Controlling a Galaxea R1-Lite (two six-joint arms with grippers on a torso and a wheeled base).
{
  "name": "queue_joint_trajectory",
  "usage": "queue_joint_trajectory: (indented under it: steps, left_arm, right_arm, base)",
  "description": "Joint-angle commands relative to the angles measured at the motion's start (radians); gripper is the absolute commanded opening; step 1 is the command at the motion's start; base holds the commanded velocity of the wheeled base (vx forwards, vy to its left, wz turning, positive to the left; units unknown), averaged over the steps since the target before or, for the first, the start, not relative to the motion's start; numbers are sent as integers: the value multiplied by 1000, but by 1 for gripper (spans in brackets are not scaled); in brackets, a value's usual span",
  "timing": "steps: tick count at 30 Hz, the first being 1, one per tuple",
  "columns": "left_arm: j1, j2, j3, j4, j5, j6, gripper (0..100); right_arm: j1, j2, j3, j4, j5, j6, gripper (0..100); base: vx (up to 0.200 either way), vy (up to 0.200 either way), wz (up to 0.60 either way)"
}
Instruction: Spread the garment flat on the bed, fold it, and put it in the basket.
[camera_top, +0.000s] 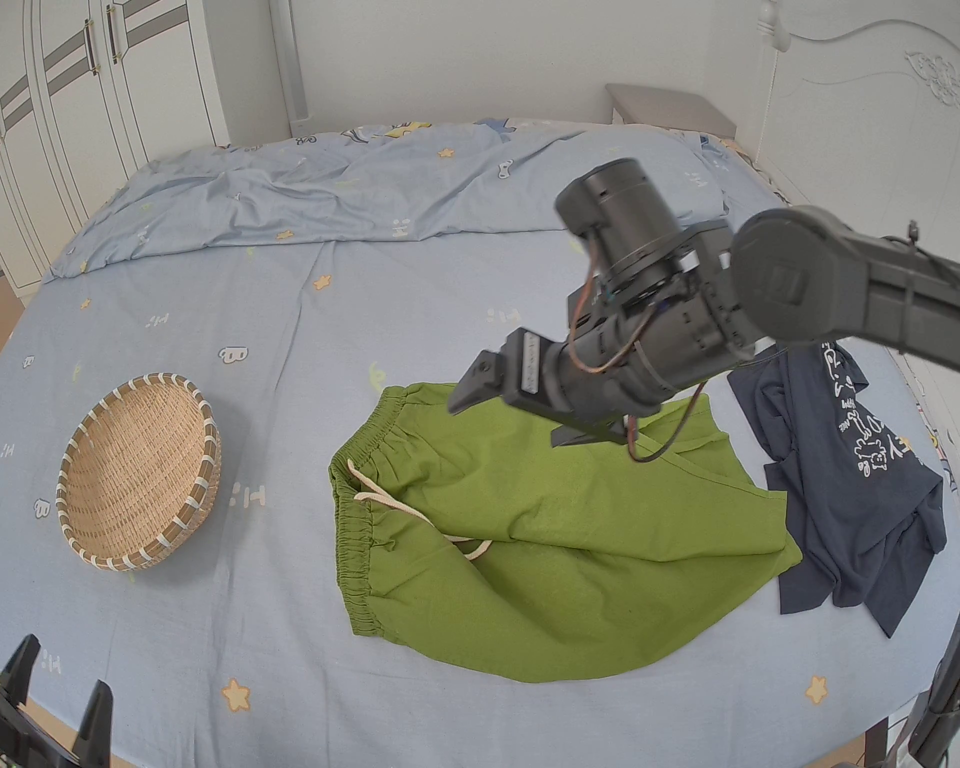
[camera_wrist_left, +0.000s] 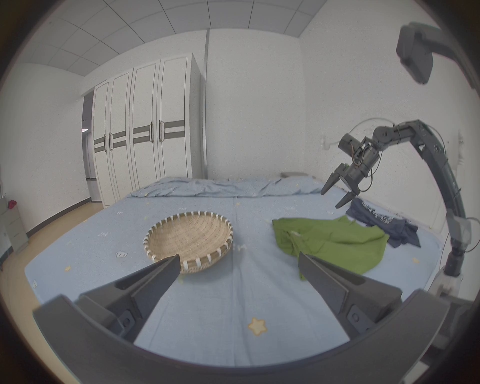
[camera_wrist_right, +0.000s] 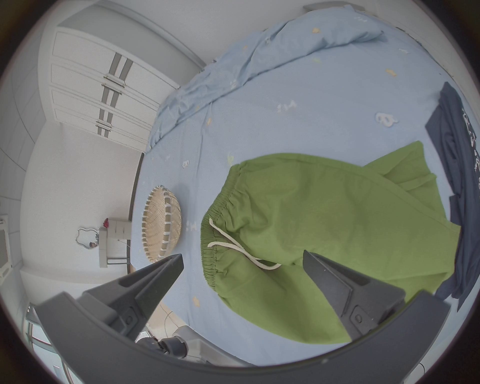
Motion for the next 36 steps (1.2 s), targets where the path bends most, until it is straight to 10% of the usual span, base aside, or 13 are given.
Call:
queue_joint_trajectory:
  steps: [1, 8, 13, 18, 25, 36]
  left_arm:
    - [-25, 257, -393, 121, -142, -73, 100]
    - [-31, 560, -372, 98, -413, -216, 100]
    - [-34, 889, -226, -186, -556, -282, 100]
    - [-25, 1240, -137, -533, -683, -275, 100]
    - [-11, 1553, -103, -878, -768, -154, 100]
    - [5, 1849, -83, -981, -900, 85, 100]
  right_arm:
    - [-172, -327, 239, -8, 126, -8, 100]
    - [-322, -548, 550, -146, 260, -35, 100]
    - [-525, -692, 884, -507, 382, -92, 100]
    - [-589, -702, 938, -564, 404, -90, 100]
    - [-591, -700, 960, -593, 396, -97, 100]
    - [-578, -702, 975, -616, 395, -147, 100]
  base:
    - [0, 0, 0]
    - [0, 0, 0]
    - [0, 0, 0]
    - [0, 0, 0]
    - [0, 0, 0]
    - [0, 0, 0]
